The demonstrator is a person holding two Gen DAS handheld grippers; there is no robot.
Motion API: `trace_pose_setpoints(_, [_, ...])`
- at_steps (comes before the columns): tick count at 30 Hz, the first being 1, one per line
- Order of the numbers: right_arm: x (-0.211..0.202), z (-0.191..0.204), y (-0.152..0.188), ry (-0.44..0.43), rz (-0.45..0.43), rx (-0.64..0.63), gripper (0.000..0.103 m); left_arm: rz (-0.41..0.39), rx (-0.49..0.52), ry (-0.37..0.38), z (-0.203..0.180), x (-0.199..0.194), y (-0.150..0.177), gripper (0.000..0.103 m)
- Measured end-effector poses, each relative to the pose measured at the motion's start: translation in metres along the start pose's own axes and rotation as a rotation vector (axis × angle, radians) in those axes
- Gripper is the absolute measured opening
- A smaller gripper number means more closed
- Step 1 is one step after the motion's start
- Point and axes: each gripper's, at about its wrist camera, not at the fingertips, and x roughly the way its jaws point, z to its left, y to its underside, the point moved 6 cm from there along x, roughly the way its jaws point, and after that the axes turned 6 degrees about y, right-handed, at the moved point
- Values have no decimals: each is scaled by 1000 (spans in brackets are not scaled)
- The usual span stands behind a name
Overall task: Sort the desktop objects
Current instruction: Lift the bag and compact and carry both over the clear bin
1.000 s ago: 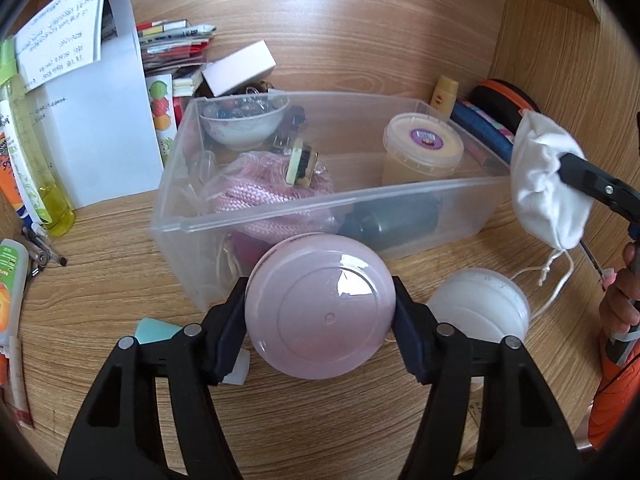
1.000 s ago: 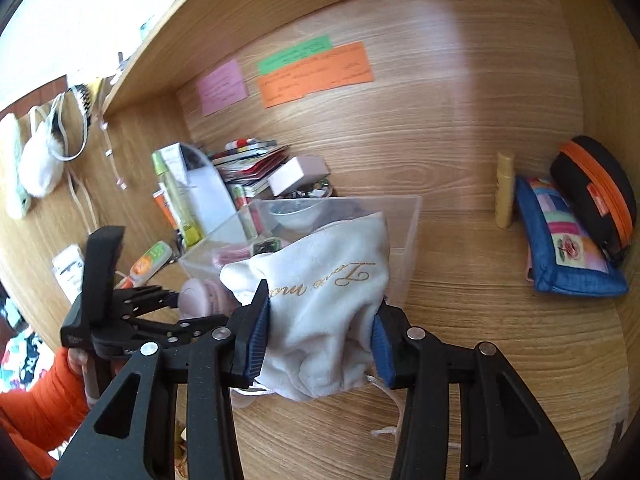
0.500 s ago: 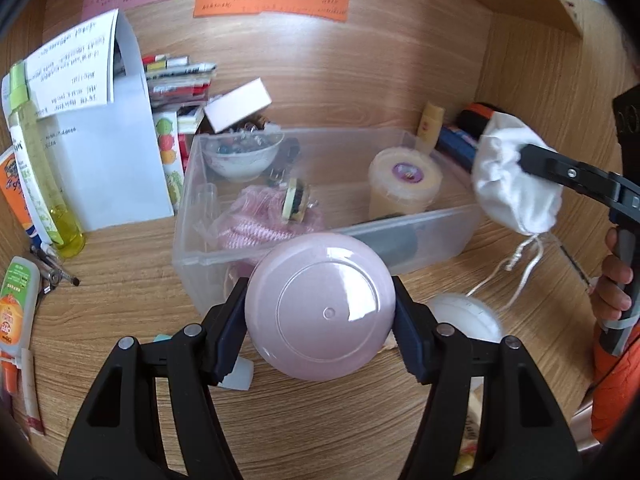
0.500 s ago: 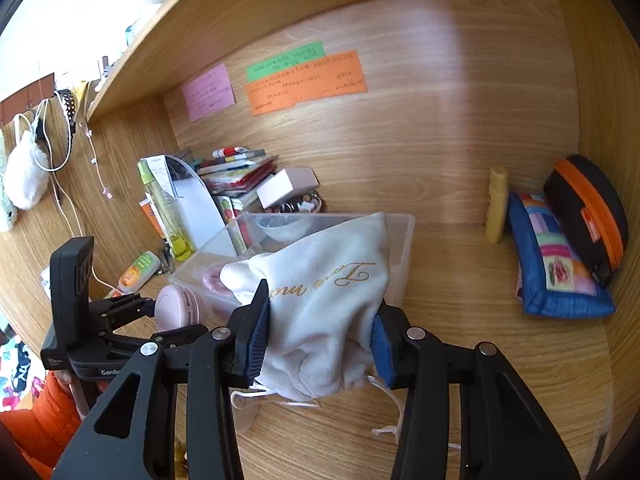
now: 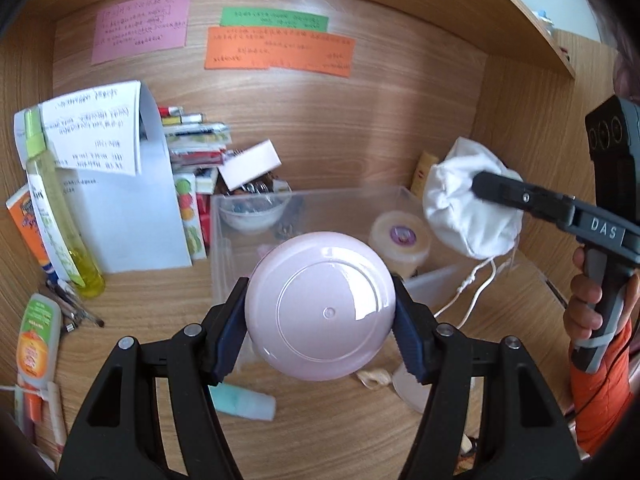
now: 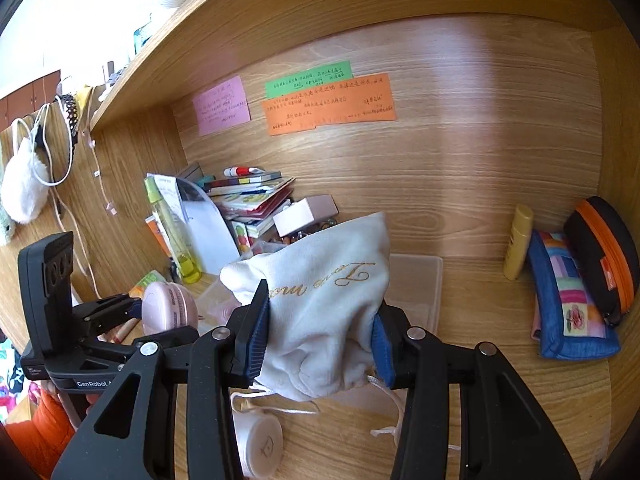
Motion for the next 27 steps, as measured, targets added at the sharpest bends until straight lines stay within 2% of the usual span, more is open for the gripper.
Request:
trace_pose_setpoints(14, [43,2,-21,-34,66,73,40,-37,-29,-2,20,18,-42,65])
trace_pose_setpoints(22, [79,14,-12,-32,129,60,40,-4,-38,0,30,37,-34,65])
trace_pose_setpoints(27, [92,23,1,39,147,-44,40,34,-52,-27,38,51,-27,65])
